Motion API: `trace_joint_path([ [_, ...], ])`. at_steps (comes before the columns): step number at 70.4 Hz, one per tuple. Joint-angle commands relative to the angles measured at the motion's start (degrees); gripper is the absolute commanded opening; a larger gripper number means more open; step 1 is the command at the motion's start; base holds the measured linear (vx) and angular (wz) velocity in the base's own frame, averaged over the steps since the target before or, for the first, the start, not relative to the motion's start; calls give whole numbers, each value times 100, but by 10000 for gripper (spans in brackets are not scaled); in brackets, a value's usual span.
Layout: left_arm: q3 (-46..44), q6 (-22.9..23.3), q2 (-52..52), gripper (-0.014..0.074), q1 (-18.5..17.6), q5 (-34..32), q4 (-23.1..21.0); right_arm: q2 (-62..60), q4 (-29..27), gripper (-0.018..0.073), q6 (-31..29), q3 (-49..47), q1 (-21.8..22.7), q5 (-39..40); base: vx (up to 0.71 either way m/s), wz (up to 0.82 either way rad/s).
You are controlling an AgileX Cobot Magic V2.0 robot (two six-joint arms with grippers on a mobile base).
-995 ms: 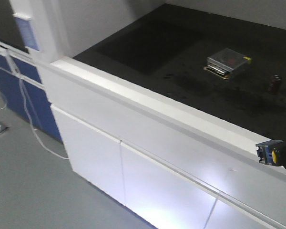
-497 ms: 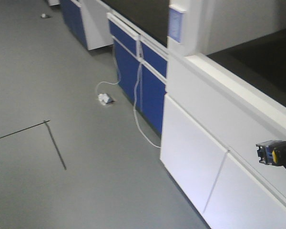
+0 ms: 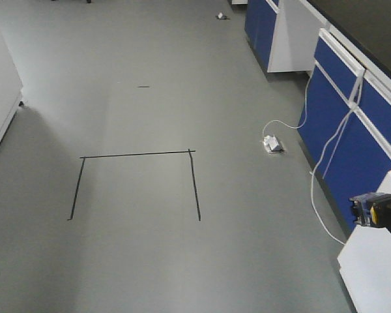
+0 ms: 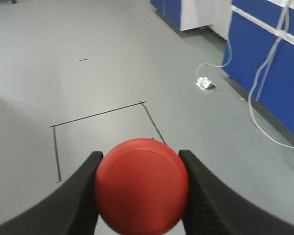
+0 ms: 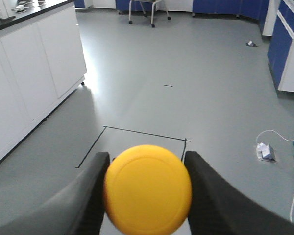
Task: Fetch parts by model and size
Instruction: 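Drive the base to the bench with the red tray, holding both switches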
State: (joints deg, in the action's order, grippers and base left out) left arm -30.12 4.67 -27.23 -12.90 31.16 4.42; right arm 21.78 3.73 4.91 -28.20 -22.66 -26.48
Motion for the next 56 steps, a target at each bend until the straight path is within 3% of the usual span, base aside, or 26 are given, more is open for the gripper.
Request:
trace_joint_path([
  [1,-166,28,-37,-6,-19,-429,-24,28,57,-10,-29,-173,17,462,12,47],
  [22,-166,28,-37,-6,-19,-429,-24,28,57,-10,-29,-173,17,462,17,25],
  [56,-166,28,-37,-6,-19,-429,-24,28,57,-10,-29,-173,17,462,38,-4],
])
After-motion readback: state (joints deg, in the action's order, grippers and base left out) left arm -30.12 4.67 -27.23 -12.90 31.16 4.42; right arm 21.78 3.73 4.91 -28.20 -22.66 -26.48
